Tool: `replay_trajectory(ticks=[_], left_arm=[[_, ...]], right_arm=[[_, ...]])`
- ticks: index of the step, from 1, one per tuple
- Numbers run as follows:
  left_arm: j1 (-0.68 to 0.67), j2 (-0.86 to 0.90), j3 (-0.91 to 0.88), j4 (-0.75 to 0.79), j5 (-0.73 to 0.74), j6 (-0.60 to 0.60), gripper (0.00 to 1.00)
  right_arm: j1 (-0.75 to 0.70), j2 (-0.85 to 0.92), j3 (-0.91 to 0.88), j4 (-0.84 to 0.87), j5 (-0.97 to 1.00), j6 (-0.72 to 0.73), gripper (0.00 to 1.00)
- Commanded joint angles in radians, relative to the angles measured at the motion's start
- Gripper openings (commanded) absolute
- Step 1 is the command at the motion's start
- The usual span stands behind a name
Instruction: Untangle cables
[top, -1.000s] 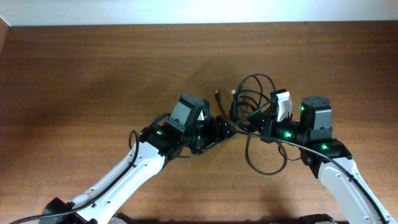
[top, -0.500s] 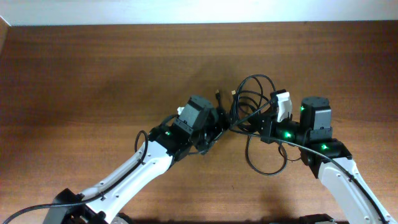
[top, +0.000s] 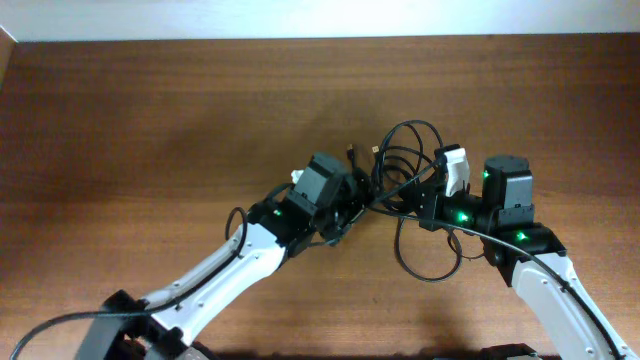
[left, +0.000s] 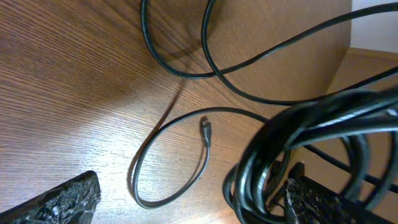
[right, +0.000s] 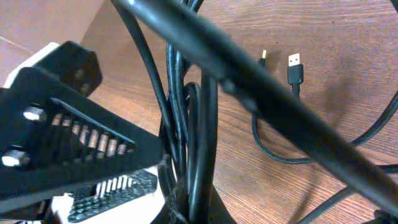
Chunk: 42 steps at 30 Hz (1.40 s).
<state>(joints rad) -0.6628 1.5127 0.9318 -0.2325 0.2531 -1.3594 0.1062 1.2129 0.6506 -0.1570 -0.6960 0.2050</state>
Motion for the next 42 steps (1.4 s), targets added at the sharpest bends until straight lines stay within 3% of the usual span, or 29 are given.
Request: replay_trajectory(ticks=[1,7,10,16,25,32,36,42], left_arm=[[-0.011,0.021,0.01,0.027,-0.011,-0.017,0.98],[-0.011,0.023,0.01,0.037,-0.015,-0.017,0.75],[-0.011,0.025,0.01,0.037,-0.016,-0.017,0.69],[-0.011,0.026,0.01,0.041,-0.041,-0.017,0.63],[-0.013,0.026,0.01,0.068,-0.056,-0.017,0.66],[-0.018,0.026,0.01,0.069,-0.064,-0.017,0.63],[-0.025,0.026,0.01,0.084,-0.071,-0.017,0.59],[-0.025,0.026,0.01,0.097,-0.07,-0.017,0.46]], right_arm=[[-0.001,0.0,0.013,0.003,-0.003,-0.014,0.04],[-0.001,0.0,0.013,0.004,-0.006,-0.014,0.04],[-0.001,0.0,0.013,0.003,-0.007,-0.014,0.04],[-0.001,0.0,0.013,0.003,-0.011,-0.014,0.04],[-0.001,0.0,0.013,-0.001,-0.039,-0.014,0.04],[-0.001,0.0,0.013,0.0,-0.09,-0.014,0.04],[-0.001,0.0,0.013,0.0,-0.114,-0.014,0.04],[-0.001,0.0,0.013,0.0,-0.112,-0.014,0.04]])
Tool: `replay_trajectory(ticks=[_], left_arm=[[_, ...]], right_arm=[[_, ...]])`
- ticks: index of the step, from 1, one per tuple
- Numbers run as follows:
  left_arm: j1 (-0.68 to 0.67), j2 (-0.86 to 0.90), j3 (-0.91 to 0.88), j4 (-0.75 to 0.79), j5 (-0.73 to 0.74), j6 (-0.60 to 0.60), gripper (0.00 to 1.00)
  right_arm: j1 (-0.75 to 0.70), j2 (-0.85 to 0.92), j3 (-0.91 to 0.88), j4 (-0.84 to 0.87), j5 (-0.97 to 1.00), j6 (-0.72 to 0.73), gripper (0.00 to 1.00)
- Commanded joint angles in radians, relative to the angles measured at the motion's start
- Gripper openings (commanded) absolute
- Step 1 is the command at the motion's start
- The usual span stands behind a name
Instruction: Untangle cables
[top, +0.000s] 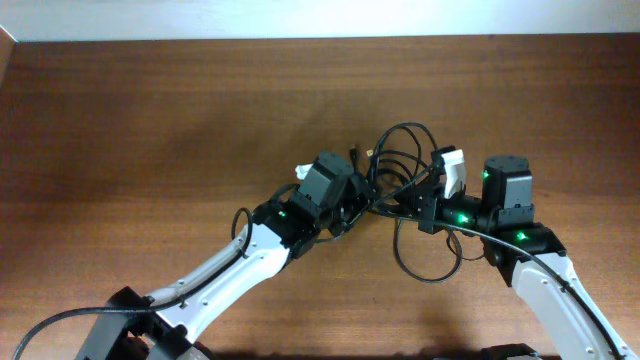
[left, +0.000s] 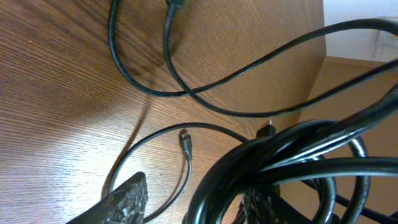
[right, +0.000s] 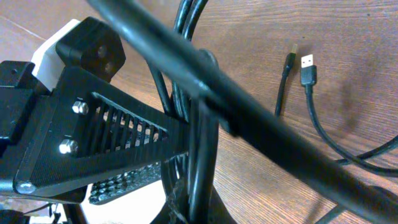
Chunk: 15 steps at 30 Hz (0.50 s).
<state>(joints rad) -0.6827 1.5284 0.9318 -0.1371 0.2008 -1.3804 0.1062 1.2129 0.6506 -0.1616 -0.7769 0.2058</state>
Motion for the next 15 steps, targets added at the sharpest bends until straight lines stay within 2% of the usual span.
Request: replay_trajectory(ticks=[1,4,6,13,15], left_arm=[[-0.005,0.011,0.01,0.002,-0.017,0.004,0.45],[-0.005,0.011,0.01,0.002,-0.014,0.004,0.41],[-0.005,0.011,0.01,0.002,-0.014,0.004,0.33],[-0.005,0.011,0.01,0.002,-0.014,0.004,0.2],[-0.005,0.011,0.01,0.002,-0.014,0.004,0.11]], right_arm=[[-0.001,0.0,0.013,0.005,-0.031,-0.016,0.04],[-0.001,0.0,0.013,0.004,-0.024,-0.015,0.04],[-0.001,0.0,0.013,0.004,-0.024,-0.015,0.04],[-0.001,0.0,0.013,0.004,-0.024,-0.015,0.04],[-0.001,0.0,0.013,0.004,-0.024,-0.015,0.04]])
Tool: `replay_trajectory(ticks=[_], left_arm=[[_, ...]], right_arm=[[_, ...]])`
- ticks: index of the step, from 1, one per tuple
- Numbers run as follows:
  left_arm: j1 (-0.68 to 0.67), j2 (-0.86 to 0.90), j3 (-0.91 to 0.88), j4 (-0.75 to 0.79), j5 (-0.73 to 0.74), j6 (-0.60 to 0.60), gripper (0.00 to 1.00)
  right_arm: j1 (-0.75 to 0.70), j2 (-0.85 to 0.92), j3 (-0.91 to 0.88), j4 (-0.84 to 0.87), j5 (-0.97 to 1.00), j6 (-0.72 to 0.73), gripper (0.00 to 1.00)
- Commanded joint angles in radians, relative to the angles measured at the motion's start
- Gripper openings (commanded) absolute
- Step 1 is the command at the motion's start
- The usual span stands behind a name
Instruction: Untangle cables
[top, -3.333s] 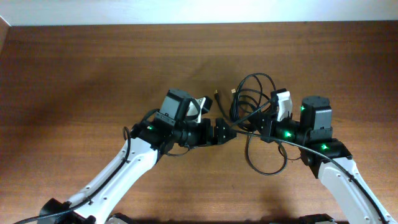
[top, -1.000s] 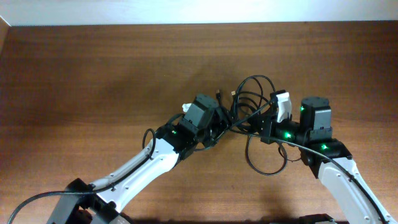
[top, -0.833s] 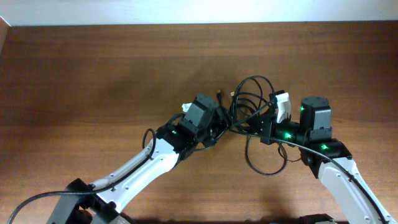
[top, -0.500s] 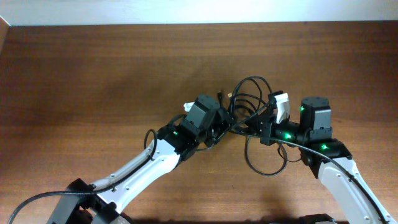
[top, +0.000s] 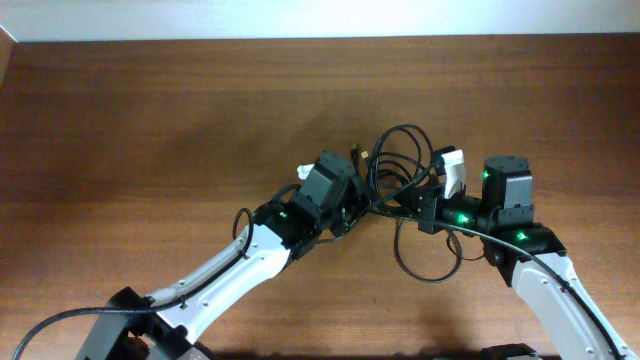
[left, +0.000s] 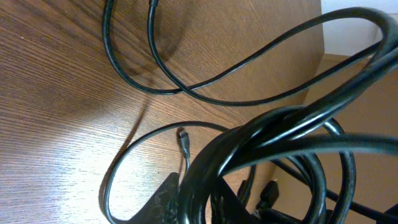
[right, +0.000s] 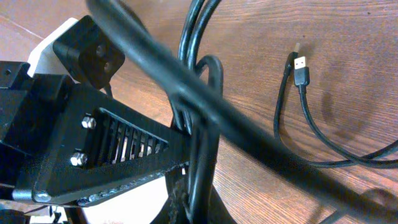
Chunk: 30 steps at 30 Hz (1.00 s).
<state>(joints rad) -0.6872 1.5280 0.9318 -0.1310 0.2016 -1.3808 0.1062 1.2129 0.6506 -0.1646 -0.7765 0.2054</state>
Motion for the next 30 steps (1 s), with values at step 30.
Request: replay_trajectory(ticks=[30], left_arm=[[0.082,0.011,0.01,0.026,0.241,0.005,0.0]], right_arm=[[-0.001,0.001,0.013,-0.042,0.083,-0.016,0.04]])
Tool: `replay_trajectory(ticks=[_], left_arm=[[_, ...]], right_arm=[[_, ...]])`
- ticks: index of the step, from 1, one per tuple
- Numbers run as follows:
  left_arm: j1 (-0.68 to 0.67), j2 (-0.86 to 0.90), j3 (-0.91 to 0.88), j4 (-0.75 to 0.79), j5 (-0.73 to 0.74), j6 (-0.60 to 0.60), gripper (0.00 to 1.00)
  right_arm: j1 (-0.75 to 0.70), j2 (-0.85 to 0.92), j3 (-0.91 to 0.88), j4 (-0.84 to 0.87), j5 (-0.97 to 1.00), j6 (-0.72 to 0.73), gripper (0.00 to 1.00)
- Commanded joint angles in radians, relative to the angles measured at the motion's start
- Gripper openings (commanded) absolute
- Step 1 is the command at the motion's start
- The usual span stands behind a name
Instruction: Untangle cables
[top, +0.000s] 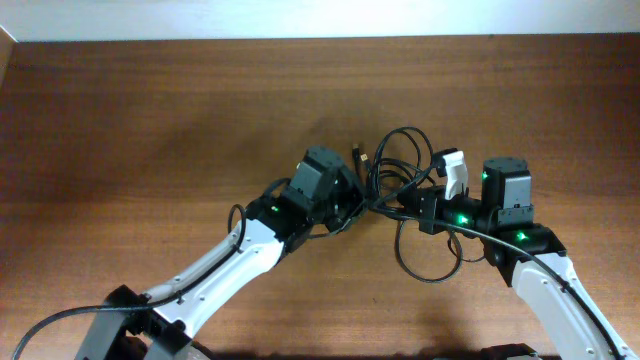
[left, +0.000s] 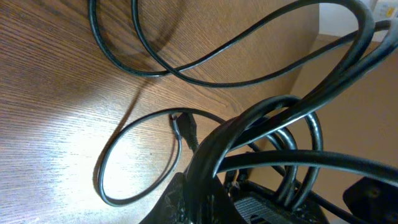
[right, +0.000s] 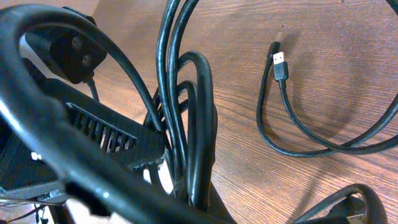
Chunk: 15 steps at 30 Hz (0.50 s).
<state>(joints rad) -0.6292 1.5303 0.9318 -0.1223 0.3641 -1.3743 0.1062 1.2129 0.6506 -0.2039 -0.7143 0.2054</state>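
Several black cables form one tangle (top: 400, 160) in the middle of the wooden table (top: 150, 120). My left gripper (top: 352, 205) is shut on a bunch of strands at the tangle's left side, seen close up (left: 205, 199). My right gripper (top: 405, 207) is shut on strands from the right, close up (right: 199, 199). Both grippers nearly meet. A thin cable ending in a small plug (left: 185, 127) loops on the wood. A silver USB plug (right: 281, 62) lies free beyond the tangle. One slack loop (top: 428, 262) hangs toward the front.
The table's far edge (top: 320, 40) meets a pale wall. Two free plug ends (top: 362, 155) lie just behind the left gripper. Bare wood stretches to the left of the arms.
My left gripper, still shut on the strands, has shifted slightly left and away from me. The tangle's upper loops sit lower and tighter. The right arm has hardly moved.
At first my left gripper stood open with its fingers either side of the bunch, while the right held strands. Then the left fingers were closer together, then shut on the bunch. Now both grippers hold the tangle, and the left has shifted a little.
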Motion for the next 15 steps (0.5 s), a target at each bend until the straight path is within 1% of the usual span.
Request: replay_trajectory(ticks=[1,6,10,15], left_arm=[[0.031,0.008,0.01,0.016,0.091,-0.001,0.0],[0.08,0.008,0.01,0.017,0.191,0.038,0.0],[0.098,0.008,0.01,0.017,0.239,0.047,0.0],[0.134,0.008,0.01,0.017,0.307,0.091,0.0]], right_arm=[[-0.001,0.001,0.013,-0.002,0.021,-0.016,0.04],[-0.001,0.001,0.013,-0.002,0.021,-0.019,0.04],[-0.001,0.001,0.013,-0.003,0.021,-0.019,0.04],[-0.001,0.002,0.013,-0.003,0.021,-0.019,0.04]])
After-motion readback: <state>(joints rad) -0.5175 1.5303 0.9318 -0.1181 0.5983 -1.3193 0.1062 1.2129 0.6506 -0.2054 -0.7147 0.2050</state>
